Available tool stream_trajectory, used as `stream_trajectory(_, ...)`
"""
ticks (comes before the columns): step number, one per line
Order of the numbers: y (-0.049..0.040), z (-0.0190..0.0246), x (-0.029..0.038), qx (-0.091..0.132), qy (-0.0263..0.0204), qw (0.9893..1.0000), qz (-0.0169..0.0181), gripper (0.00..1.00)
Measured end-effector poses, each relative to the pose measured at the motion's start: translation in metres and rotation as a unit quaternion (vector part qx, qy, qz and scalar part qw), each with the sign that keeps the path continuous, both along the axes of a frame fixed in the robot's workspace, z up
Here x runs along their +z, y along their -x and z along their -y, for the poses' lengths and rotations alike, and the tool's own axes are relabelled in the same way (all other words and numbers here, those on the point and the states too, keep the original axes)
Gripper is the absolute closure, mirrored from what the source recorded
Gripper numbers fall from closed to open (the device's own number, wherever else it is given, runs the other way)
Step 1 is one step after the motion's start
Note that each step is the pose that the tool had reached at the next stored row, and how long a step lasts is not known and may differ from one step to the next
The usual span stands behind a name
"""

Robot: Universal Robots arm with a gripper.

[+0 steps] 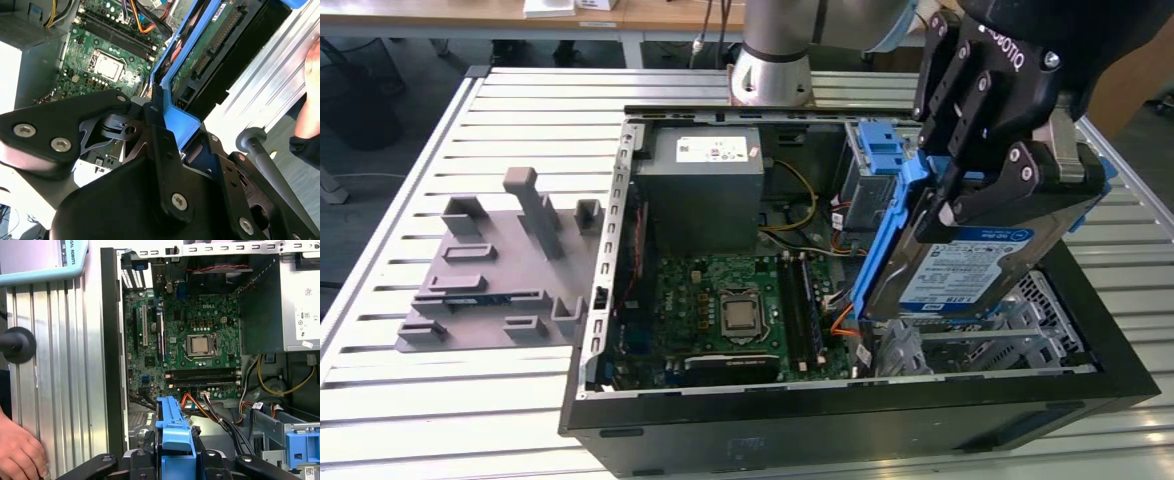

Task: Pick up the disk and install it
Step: 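Insert the disk into the insertion slot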

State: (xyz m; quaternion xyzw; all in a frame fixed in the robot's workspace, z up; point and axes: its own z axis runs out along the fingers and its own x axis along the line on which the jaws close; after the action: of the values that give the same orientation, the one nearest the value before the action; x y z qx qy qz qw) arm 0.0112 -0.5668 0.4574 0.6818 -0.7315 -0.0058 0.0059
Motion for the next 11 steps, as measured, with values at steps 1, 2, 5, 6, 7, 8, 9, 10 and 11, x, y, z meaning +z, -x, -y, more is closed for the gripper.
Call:
stream_trajectory(1, 0.0, 0.0, 0.0, 0.0, 0.0, 1.0, 0.0, 0.64)
stream_trajectory(2, 0.0, 0.0, 0.0, 0.0, 0.0001, 1.0, 0.0, 0.64)
stream_trajectory(5, -0.0004, 0.0, -0.0002, 0.0, 0.0, 1.0, 0.0, 0.64)
stream_trajectory(6, -0.0014, 0.0, -0.0005, 0.0, -0.0001, 1.0, 0.0, 0.64)
stream_trajectory(7, -0.0028, 0.0, -0.0007, 0.001, -0.0001, 1.0, 0.0, 0.64)
stream_trajectory(8, -0.0047, 0.0, -0.001, 0.001, -0.0001, 1.0, 0.0, 0.64)
stream_trajectory(9, -0.0072, 0.0, -0.0013, 0.001, -0.0001, 1.0, 0.0001, 0.64)
stream_trajectory(10, -0.0098, 0.0, -0.0016, 0.002, -0.0001, 1.0, 0.0, 0.64)
stream_trajectory(11, -0.0125, 0.0, -0.0019, 0.002, 0.0, 1.0, 0.0, 0.64)
